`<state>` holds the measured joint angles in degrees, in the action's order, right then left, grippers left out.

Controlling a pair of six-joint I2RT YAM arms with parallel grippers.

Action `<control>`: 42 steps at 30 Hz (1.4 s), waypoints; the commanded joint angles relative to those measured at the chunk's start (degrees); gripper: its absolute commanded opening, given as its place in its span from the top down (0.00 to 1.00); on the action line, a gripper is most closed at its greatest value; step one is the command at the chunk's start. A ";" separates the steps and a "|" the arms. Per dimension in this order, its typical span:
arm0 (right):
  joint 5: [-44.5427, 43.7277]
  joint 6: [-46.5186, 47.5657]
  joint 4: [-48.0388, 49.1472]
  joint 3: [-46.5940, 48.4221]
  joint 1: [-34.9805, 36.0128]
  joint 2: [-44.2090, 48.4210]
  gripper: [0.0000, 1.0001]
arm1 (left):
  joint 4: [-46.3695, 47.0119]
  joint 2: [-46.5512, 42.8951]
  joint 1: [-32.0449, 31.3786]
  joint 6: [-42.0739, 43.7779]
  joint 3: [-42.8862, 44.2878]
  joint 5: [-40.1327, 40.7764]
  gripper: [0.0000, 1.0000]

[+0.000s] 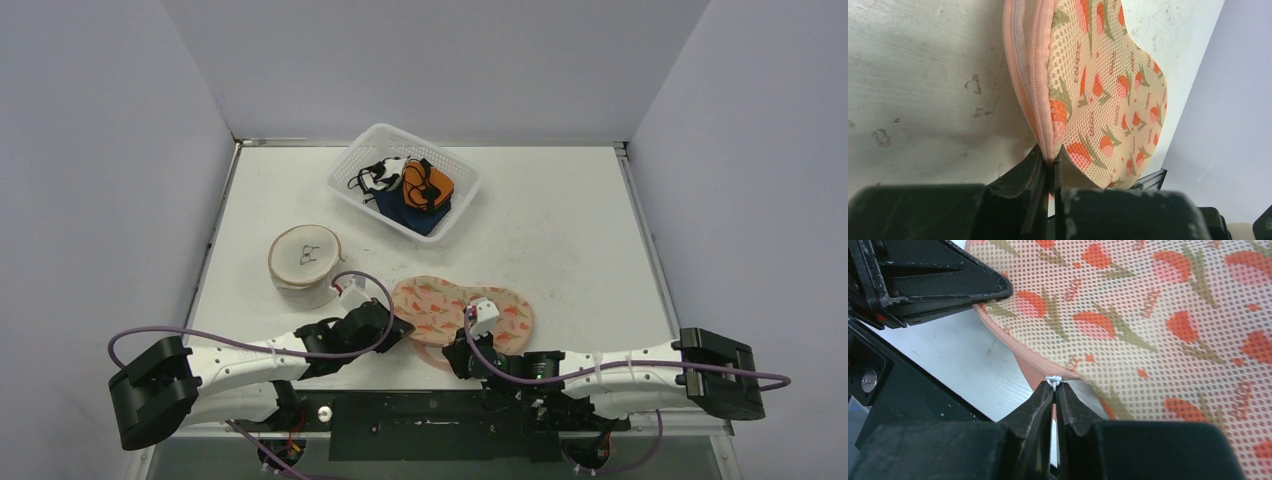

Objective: Unzip the laundry bag and remove the bra
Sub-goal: Unzip the laundry bag at the center of the board.

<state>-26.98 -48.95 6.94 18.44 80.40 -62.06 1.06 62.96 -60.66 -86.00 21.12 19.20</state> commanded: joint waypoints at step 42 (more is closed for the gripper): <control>2.56 9.05 2.72 1.97 0.56 1.71 0.95 | -4.12 -4.86 -10.12 -0.13 5.32 3.42 0.12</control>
<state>-26.55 -44.84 4.10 16.75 80.71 -59.18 -9.15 55.99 -70.48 -83.85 25.04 18.41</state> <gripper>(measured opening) 0.062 0.878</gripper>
